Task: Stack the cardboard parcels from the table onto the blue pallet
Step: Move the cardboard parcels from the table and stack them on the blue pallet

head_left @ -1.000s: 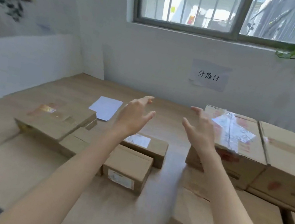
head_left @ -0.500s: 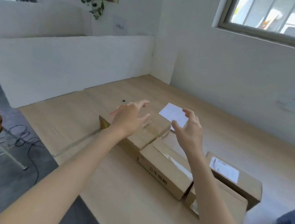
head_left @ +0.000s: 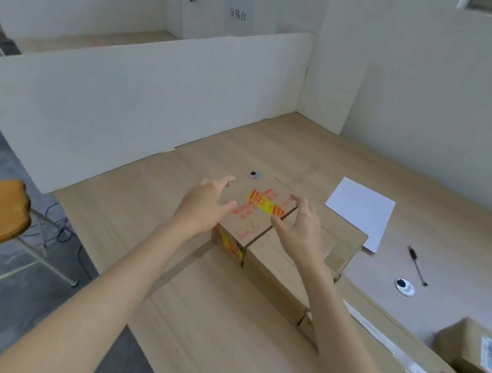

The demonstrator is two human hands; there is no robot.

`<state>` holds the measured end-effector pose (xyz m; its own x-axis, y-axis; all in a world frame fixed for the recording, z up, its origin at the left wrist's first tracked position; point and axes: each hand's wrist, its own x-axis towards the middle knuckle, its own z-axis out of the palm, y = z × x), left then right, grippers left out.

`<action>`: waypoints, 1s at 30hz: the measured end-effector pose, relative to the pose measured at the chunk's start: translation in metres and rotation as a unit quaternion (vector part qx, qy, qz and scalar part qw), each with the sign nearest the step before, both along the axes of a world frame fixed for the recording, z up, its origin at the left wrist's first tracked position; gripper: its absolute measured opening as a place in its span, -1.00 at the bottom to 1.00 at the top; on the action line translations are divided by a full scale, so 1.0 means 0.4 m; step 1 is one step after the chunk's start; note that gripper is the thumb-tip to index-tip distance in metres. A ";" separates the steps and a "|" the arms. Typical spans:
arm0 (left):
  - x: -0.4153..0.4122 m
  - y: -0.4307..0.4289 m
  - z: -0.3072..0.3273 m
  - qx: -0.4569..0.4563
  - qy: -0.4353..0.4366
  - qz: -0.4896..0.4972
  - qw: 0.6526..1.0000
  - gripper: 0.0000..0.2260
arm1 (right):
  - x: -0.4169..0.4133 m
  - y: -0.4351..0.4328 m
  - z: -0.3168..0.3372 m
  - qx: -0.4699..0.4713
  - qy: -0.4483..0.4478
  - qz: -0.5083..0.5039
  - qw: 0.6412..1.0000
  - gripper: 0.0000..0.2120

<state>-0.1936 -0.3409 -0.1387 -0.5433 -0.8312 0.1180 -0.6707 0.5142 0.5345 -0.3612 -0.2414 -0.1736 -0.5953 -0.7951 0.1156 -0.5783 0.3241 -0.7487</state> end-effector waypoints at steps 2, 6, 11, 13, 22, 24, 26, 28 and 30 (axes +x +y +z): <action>-0.012 -0.074 -0.042 0.020 -0.017 -0.001 1.000 -0.51 | 0.000 -0.067 -0.047 0.034 0.008 -0.005 0.999 -0.43; -0.043 -0.173 -0.134 0.051 -0.075 -0.048 0.995 -0.41 | 0.018 -0.146 -0.144 0.100 0.023 -0.010 0.995 -0.38; -0.088 -0.267 -0.258 0.084 -0.159 -0.099 0.979 -0.13 | 0.040 -0.199 -0.250 0.190 0.064 -0.021 0.979 -0.28; -0.099 -0.296 -0.309 0.115 -0.209 -0.132 0.962 -0.01 | 0.052 -0.210 -0.285 0.224 0.103 -0.022 0.969 -0.22; -0.113 -0.397 -0.485 0.143 -0.201 -0.247 0.937 0.11 | 0.085 -0.245 -0.356 0.295 0.191 -0.040 0.935 -0.11; -0.105 -0.414 -0.505 0.133 -0.160 -0.263 0.942 0.06 | 0.092 -0.255 -0.365 0.292 0.189 -0.052 0.936 -0.10; -0.090 -0.432 -0.520 0.142 -0.125 -0.267 0.945 0.05 | 0.100 -0.267 -0.374 0.285 0.191 -0.066 0.937 -0.08; -0.075 -0.451 -0.527 0.158 -0.108 -0.257 0.947 0.05 | 0.109 -0.286 -0.377 0.287 0.193 -0.068 0.936 -0.07; -0.064 -0.469 -0.530 0.171 -0.100 -0.256 0.946 0.04 | 0.118 -0.309 -0.375 0.281 0.188 -0.067 0.939 -0.06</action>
<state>-0.2193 -0.5284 -0.3508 -0.8683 -0.4234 -0.2583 -0.4855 0.6194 0.6169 -0.3138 -0.3650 -0.3235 -0.6961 -0.7138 -0.0771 -0.6926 0.6959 -0.1895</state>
